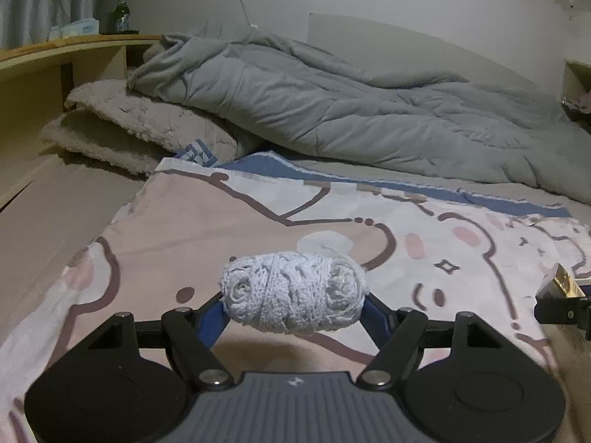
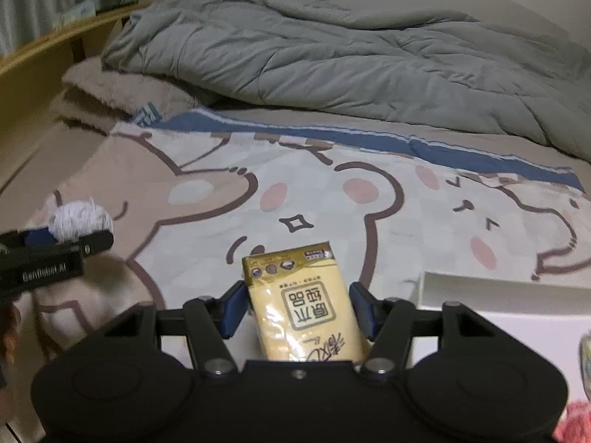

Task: Organize objects
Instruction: 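Lift the white ball and yellow box and carry both over the white tray, then lower the ball with the left gripper while the right lowers the box into the tray, then open both grippers and withdraw them from the tray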

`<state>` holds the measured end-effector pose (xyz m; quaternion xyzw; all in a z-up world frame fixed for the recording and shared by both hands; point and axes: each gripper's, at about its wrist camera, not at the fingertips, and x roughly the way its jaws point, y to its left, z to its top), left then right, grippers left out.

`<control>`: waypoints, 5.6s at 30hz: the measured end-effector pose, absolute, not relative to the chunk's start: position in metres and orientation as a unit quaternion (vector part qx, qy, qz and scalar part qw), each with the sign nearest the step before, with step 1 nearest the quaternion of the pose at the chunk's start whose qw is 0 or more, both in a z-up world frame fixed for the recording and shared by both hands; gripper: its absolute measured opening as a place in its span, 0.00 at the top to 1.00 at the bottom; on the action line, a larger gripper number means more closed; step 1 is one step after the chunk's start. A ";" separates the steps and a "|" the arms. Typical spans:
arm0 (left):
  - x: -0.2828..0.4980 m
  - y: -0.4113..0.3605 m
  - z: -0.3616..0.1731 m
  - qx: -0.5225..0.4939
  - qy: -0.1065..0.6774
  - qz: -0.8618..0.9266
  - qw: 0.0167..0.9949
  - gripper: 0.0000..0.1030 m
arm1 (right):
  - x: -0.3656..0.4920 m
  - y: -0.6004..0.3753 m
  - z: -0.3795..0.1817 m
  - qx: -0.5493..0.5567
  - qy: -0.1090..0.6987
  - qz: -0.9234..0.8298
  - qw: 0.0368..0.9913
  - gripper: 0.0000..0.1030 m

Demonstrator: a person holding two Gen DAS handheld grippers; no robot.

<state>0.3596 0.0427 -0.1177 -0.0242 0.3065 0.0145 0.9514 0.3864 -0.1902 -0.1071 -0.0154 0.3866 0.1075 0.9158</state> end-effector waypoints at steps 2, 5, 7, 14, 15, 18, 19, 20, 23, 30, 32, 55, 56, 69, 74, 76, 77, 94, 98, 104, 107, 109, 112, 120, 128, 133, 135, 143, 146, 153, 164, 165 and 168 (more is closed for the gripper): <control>0.348 0.041 -0.109 -0.029 0.309 0.010 0.951 0.27 | 0.374 -0.195 -0.098 -0.006 0.383 0.106 0.918 0.41; 0.330 0.033 -0.097 -0.018 0.308 0.003 0.951 0.27 | 0.356 -0.203 -0.086 0.011 0.374 0.102 0.922 0.41; 0.318 0.028 -0.088 -0.012 0.306 -0.004 0.952 0.27 | 0.345 -0.208 -0.081 0.021 0.370 0.098 0.924 0.41; 0.284 0.008 -0.067 0.009 0.305 -0.027 0.952 0.27 | 0.310 -0.224 -0.075 0.052 0.370 0.073 0.925 0.41; 0.280 0.005 -0.065 0.012 0.304 -0.030 0.952 0.27 | 0.306 -0.226 -0.075 0.054 0.369 0.071 0.925 0.41; 0.268 -0.004 -0.062 0.016 0.303 -0.041 0.952 0.27 | 0.293 -0.232 -0.072 0.058 0.365 0.063 0.927 0.41; 0.265 -0.007 -0.062 0.019 0.302 -0.045 0.952 0.27 | 0.289 -0.233 -0.071 0.056 0.363 0.059 0.928 0.41; 0.262 -0.010 -0.061 0.022 0.301 -0.047 0.952 0.27 | 0.285 -0.235 -0.070 0.055 0.361 0.056 0.929 0.41; 0.254 -0.017 -0.061 0.025 0.301 -0.054 0.952 0.27 | 0.275 -0.238 -0.069 0.057 0.362 0.052 0.929 0.41; 0.245 -0.028 -0.058 0.028 0.301 -0.063 0.951 0.27 | 0.252 -0.245 -0.064 0.059 0.353 0.042 0.933 0.41; 0.245 -0.031 -0.057 0.031 0.300 -0.066 0.951 0.27 | 0.248 -0.249 -0.061 0.062 0.350 0.039 0.934 0.41; 0.247 -0.104 -0.039 0.033 0.260 -0.125 0.957 0.27 | 0.234 -0.325 -0.043 0.064 0.326 0.018 0.943 0.41; 0.248 -0.109 -0.039 0.032 0.258 -0.128 0.957 0.27 | 0.234 -0.330 -0.042 0.066 0.326 0.016 0.943 0.41; 0.255 -0.181 -0.060 0.015 0.273 -0.211 0.939 0.27 | 0.254 -0.397 -0.041 0.064 0.325 -0.007 0.943 0.41; 0.260 -0.211 -0.077 0.022 0.285 -0.247 0.926 0.27 | 0.274 -0.418 -0.048 0.067 0.330 -0.005 0.942 0.41; 0.267 -0.221 -0.082 0.030 0.286 -0.251 0.924 0.27 | 0.285 -0.424 -0.052 0.070 0.334 -0.003 0.940 0.41; 0.270 -0.225 -0.085 0.033 0.286 -0.251 0.924 0.27 | 0.291 -0.427 -0.055 0.075 0.336 -0.003 0.939 0.41; 0.370 -0.291 -0.123 0.061 0.302 -0.274 0.911 0.27 | 0.372 -0.470 -0.107 0.150 0.362 -0.007 0.920 0.41; 0.377 -0.301 -0.133 0.089 0.305 -0.297 0.901 0.27 | 0.381 -0.471 -0.117 0.142 0.370 0.000 0.918 0.40; 0.376 -0.317 -0.146 0.131 0.317 -0.338 0.876 0.27 | 0.381 -0.472 -0.127 0.130 0.370 0.000 0.920 0.29; 0.373 -0.325 -0.153 0.161 0.323 -0.341 0.868 0.24 | 0.376 -0.477 -0.128 0.140 0.369 0.000 0.919 0.29; 0.373 -0.327 -0.157 0.166 0.331 -0.333 0.867 0.00 | 0.373 -0.480 -0.129 0.143 0.370 0.000 0.918 0.28; 0.371 -0.323 -0.155 0.164 0.327 -0.319 0.874 0.00 | 0.368 -0.482 -0.128 0.139 0.372 0.002 0.918 0.28; 0.363 -0.316 -0.145 0.166 0.327 -0.316 0.875 0.00 | 0.355 -0.482 -0.120 0.138 0.366 0.005 0.920 0.28; 0.346 -0.304 -0.125 0.153 0.323 -0.312 0.880 0.00 | 0.338 -0.478 -0.104 0.140 0.356 0.001 0.924 0.28; 0.328 -0.291 -0.107 0.140 0.315 -0.303 0.888 0.00 | 0.320 -0.471 -0.092 0.135 0.349 0.001 0.927 0.28; 0.319 -0.285 -0.098 0.134 0.311 -0.299 0.892 0.00 | 0.310 -0.467 -0.085 0.128 0.346 -0.001 0.929 0.28; 0.282 -0.261 -0.067 0.109 0.304 -0.278 0.905 0.00 | 0.268 -0.449 -0.056 0.102 0.323 -0.003 0.941 0.23; 0.265 -0.249 -0.057 0.091 0.301 -0.274 0.909 0.00 | 0.250 -0.444 -0.047 0.092 0.316 -0.005 0.944 0.22; 0.227 -0.223 -0.038 0.064 0.292 -0.249 0.921 0.00 | 0.204 -0.436 -0.029 0.071 0.299 -0.006 0.952 0.15; 0.181 -0.196 -0.031 0.055 0.302 -0.217 0.927 0.00 | 0.138 -0.422 -0.017 0.042 0.277 -0.017 0.960 0.05; 0.177 -0.192 -0.031 0.050 0.303 -0.214 0.927 0.00 | 0.133 -0.421 -0.017 0.042 0.276 -0.017 0.960 0.05; 0.168 -0.180 -0.031 0.030 0.309 -0.211 0.927 0.00 | 0.117 -0.416 -0.017 0.038 0.273 -0.019 0.961 0.02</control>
